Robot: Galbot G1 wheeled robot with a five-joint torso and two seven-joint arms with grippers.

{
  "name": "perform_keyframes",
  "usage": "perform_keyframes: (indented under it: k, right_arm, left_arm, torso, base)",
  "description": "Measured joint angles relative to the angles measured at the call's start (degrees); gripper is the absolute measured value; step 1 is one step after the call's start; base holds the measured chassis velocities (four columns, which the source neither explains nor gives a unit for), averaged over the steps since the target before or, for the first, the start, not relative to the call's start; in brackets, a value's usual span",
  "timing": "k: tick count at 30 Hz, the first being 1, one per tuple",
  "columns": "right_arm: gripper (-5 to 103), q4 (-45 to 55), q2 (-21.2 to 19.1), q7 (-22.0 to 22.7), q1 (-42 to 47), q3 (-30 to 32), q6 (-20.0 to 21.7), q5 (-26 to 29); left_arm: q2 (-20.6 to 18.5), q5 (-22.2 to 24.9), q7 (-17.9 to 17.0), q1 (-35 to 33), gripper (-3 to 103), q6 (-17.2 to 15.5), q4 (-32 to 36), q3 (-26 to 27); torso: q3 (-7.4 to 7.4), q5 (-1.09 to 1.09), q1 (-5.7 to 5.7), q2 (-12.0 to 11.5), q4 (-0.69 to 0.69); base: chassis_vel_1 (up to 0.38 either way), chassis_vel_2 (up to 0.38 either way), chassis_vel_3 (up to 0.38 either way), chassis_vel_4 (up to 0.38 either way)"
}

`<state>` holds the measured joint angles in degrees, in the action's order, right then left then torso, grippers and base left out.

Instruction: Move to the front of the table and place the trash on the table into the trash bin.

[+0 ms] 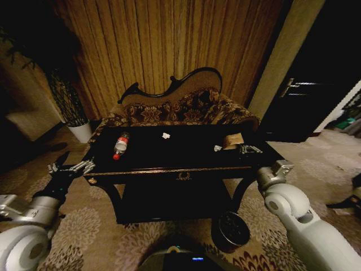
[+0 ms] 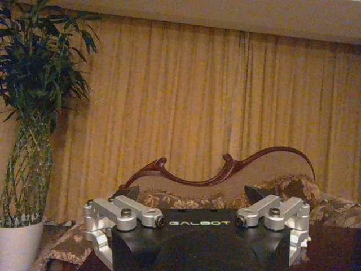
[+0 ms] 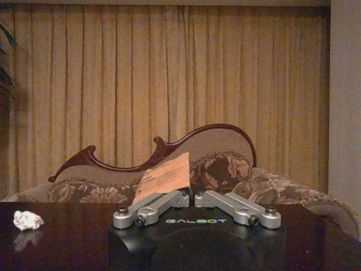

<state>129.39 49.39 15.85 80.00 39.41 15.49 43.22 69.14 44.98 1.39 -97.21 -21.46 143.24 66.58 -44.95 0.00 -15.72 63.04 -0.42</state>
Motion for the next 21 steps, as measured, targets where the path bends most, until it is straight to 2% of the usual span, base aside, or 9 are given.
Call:
perform_keyframes:
  k: [8, 11, 16, 21]
  right_arm:
    - [0, 0.3, 0.0, 0.1, 0.7, 0.5, 0.1, 0.1]
    - [0, 0.4, 0.0, 0.2, 1.0, 0.7, 0.1, 0.1]
    - [0, 0.6, 0.0, 0.2, 1.6, 1.2, 0.1, 0.1]
    - [0, 0.7, 0.3, 0.3, 2.0, 1.3, 0.0, 0.1]
  left_arm:
    - [0.1, -0.1, 0.0, -0.1, 100, -0.4, 0.0, 0.1]
    - [0.2, -0.1, 0.0, -0.2, 100, -1.6, 0.0, 0.3]
    - [0.1, -0.3, -0.8, -0.4, 100, -3.6, 0.0, 0.9]
    - [0.0, -1.4, -1.0, -0.5, 100, -4.2, 0.0, 1.0]
  torso:
    - [0.00, 0.00, 0.00, 0.0, 0.00]
    - [-0.01, 0.01, -0.01, 0.0, 0.00]
    - [-0.01, 0.01, -0.01, 0.0, 0.00]
    - [0.00, 0.00, 0.00, 0.0, 0.00]
  base:
    - [0.016, -0.019, -0.016, 0.023]
    - [0.074, -0.071, -0.081, 0.070]
    - [0.128, -0.123, -0.126, 0.126]
    - [0.177, -0.166, -0.164, 0.154]
